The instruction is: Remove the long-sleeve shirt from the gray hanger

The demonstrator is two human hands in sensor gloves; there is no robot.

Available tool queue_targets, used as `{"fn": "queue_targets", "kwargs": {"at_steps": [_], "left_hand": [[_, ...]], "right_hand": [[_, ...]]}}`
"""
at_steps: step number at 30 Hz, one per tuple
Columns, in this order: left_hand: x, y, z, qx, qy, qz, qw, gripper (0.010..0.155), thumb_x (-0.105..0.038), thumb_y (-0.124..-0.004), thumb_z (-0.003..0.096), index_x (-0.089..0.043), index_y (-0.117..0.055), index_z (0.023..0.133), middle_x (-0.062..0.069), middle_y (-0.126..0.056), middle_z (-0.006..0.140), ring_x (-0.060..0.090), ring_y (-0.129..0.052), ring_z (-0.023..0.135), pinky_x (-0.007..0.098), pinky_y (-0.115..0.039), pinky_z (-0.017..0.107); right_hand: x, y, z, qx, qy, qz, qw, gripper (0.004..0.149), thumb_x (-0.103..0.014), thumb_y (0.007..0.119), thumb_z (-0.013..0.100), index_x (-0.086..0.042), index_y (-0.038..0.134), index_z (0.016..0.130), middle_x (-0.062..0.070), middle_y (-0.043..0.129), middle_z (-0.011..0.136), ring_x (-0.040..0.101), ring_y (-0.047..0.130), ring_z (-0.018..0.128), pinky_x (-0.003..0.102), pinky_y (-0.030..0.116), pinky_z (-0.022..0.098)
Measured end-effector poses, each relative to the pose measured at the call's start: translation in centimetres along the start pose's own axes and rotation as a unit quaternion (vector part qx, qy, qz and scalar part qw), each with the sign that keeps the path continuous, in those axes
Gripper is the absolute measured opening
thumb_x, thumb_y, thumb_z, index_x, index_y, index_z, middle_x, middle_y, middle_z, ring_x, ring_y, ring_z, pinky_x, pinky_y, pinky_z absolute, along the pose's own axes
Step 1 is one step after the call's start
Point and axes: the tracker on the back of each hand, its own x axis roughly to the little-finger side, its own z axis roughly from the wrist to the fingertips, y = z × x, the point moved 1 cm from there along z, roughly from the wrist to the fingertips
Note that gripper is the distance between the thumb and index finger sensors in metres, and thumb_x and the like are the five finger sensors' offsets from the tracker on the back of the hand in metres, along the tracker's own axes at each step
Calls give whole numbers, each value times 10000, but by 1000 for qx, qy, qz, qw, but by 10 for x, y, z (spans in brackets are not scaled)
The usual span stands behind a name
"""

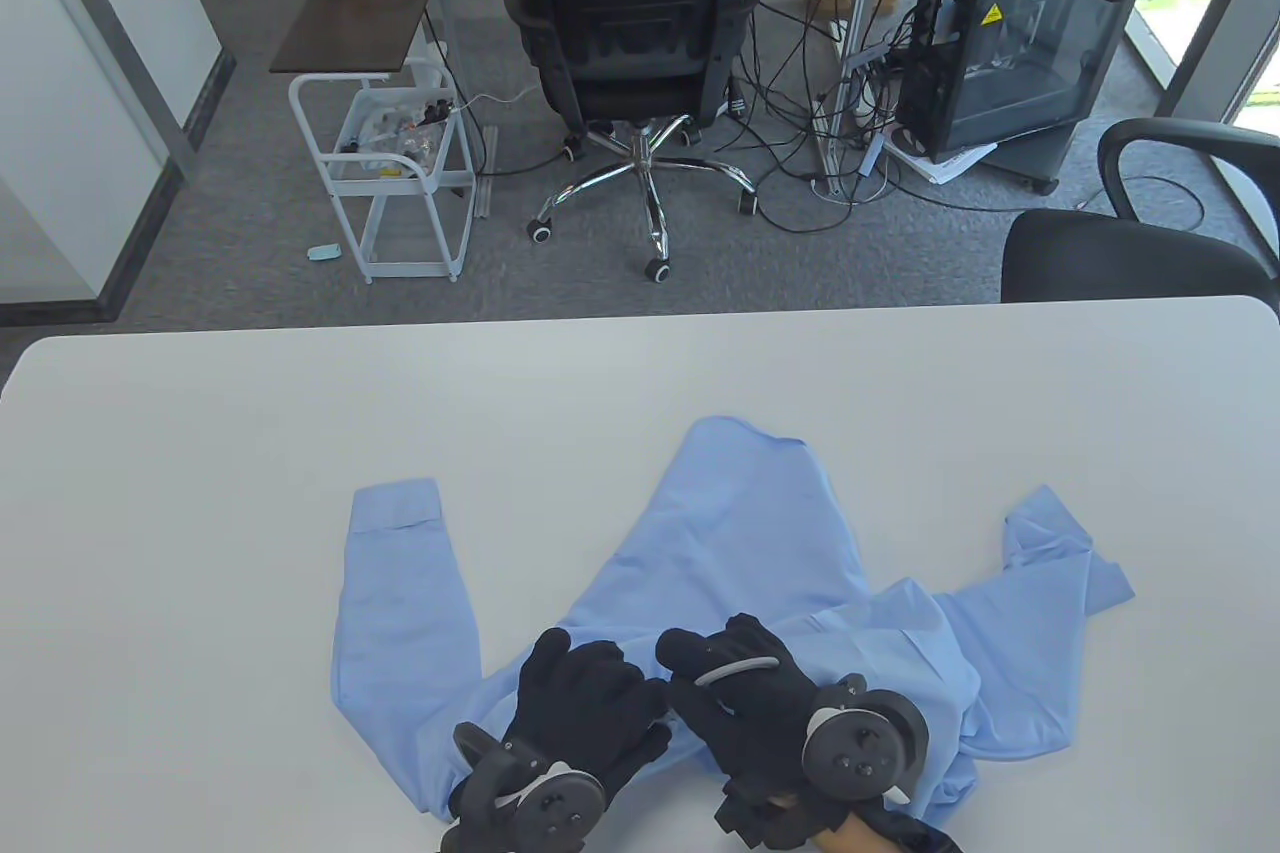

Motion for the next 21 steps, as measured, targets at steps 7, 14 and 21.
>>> {"fn": "queue_targets", "kwargs": {"at_steps": [7,14,21], "left_hand": [[5,2,-1,-5,6,4,1000,490,-538,-800,474,-384,-721,933,-92,-812,846,256,-775,990,617,-401,816],[5,6,0,-7,3,44,999,487,-552,-798,467,-367,-738,912,-103,-848,776,232,-815,958,613,-412,817],[7,9,0,-13,-4,64,998,491,-564,-800,458,-374,-753,908,-109,-862,786,227,-831,964,610,-413,822]], "right_hand": [[8,-8,0,20,19,21,999,495,-450,765,576,-168,747,982,-52,912,697,257,915,731,703,568,670],[9,-11,0,31,24,5,999,493,-454,764,577,-163,754,975,-57,916,683,247,923,710,688,592,663],[10,-16,0,44,28,-2,999,491,-460,759,580,-153,763,963,-64,924,649,232,942,639,646,637,649]]}}
